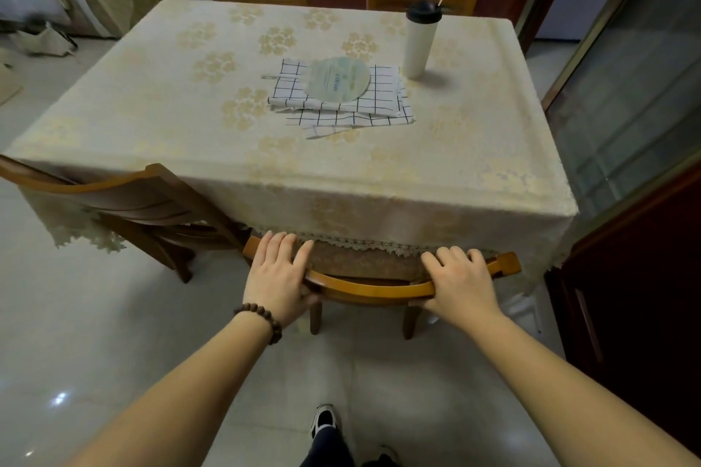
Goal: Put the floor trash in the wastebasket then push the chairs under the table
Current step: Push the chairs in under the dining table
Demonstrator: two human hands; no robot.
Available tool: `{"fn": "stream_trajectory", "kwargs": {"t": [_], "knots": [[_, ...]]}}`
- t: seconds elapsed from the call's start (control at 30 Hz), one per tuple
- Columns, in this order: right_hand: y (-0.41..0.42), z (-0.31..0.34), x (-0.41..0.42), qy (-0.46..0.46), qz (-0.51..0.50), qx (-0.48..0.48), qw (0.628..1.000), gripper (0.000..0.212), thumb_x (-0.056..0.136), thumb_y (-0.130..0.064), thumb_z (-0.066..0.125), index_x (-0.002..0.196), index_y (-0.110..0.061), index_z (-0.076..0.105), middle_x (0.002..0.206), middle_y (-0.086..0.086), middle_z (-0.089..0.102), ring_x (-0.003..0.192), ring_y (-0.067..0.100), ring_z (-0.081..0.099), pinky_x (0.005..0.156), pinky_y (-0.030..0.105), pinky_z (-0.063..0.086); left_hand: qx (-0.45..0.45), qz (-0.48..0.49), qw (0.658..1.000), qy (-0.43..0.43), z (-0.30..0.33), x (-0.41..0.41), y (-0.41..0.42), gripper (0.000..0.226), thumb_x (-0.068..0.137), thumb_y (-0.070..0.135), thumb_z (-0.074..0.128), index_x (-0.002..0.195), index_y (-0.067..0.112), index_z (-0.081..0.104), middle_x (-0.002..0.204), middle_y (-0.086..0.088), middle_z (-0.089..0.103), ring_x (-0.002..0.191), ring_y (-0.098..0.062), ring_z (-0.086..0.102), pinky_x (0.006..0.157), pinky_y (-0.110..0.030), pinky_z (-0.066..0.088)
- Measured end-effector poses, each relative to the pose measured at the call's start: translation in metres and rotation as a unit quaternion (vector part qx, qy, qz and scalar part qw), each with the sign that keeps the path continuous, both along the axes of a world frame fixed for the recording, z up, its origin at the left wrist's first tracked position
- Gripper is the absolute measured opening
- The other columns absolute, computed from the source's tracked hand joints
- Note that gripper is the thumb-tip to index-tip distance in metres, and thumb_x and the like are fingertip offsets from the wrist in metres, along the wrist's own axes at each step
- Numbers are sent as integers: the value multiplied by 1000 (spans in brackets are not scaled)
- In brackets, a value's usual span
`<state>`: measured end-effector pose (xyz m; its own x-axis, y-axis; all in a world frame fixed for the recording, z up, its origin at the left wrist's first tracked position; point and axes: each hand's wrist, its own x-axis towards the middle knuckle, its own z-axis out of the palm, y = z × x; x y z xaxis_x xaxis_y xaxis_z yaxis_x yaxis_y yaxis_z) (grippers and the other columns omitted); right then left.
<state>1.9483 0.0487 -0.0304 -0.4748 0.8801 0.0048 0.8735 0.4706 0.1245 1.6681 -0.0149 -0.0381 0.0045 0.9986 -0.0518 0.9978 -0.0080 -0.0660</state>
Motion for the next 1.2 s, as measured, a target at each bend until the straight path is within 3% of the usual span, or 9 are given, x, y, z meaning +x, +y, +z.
{"fn": "stream_trajectory", "kwargs": {"t": [0.13, 0.37, 0.53, 0.63, 0.8, 0.93, 1.07, 1.2], "knots": [[-2, -7, 13, 6, -8, 15, 1000, 55, 45, -55, 85, 79, -16, 65, 71, 2, 60, 70, 26, 56, 64, 37, 44, 8, 45, 999, -18, -1, 10, -5, 109, 60, 94, 31, 140, 22, 42, 139, -10, 46, 137, -32, 31, 118, -49, -4], [0, -8, 6, 47, 10, 42, 998, 44, 55, -52, 82, 74, -17, 64, 69, 2, 59, 69, 26, 55, 63, 35, 41, 40, 45, 998, -34, -6, -1, 9, 101, 63, 91, 26, 127, 19, 57, 129, -10, 56, 128, -34, 41, 116, -50, 4], [7, -11, -37, 60, 5, 26, 998, 42, 64, -56, 75, 80, -19, 64, 75, 1, 61, 75, 24, 56, 67, 35, 41, 7, 22, 1000, 8, 4, -49, 38, 105, 59, 91, 24, 135, 22, 49, 141, -9, 47, 138, -31, 29, 117, -48, -2], [11, -12, -63, 59, -9, 13, 998, 42, 65, -56, 74, 82, -19, 65, 77, 1, 62, 77, 25, 56, 70, 37, 41, -24, 15, 999, 28, 7, -79, 57, 107, 59, 94, 33, 140, 25, 41, 147, -7, 40, 142, -29, 22, 118, -47, -4], [27, -10, -82, 58, -3, 17, 998, 40, 67, -57, 72, 82, -21, 65, 79, 1, 63, 78, 24, 57, 70, 39, 43, -17, 11, 1000, 16, 14, -95, 77, 110, 54, 94, 27, 136, 23, 46, 143, -9, 44, 140, -31, 26, 119, -48, -1], [48, -8, -56, 37, 27, 25, 999, 42, 70, -61, 67, 82, -21, 63, 78, 2, 61, 76, 25, 56, 68, 38, 41, 3, 19, 1000, -2, 12, -70, 81, 107, 57, 91, 25, 134, 20, 50, 140, -10, 47, 137, -32, 30, 118, -51, 2], [74, -7, -13, 3, 33, 22, 999, 45, 61, -61, 75, 76, -20, 61, 75, 2, 59, 73, 26, 55, 64, 38, 40, 25, 44, 998, -24, -1, -22, 82, 103, 60, 90, 31, 134, 20, 49, 143, -11, 44, 139, -33, 26, 117, -53, 0], [104, 6, 16, -49, 12, -40, 998, 46, 69, -62, 67, 96, -25, 62, 97, -2, 60, 97, 23, 53, 79, 38, 35, 15, 75, 997, -20, -1, 21, 92, 100, 68, 85, 39, 147, 24, 28, 156, -7, 23, 146, -31, 3, 115, -53, -13]]}}
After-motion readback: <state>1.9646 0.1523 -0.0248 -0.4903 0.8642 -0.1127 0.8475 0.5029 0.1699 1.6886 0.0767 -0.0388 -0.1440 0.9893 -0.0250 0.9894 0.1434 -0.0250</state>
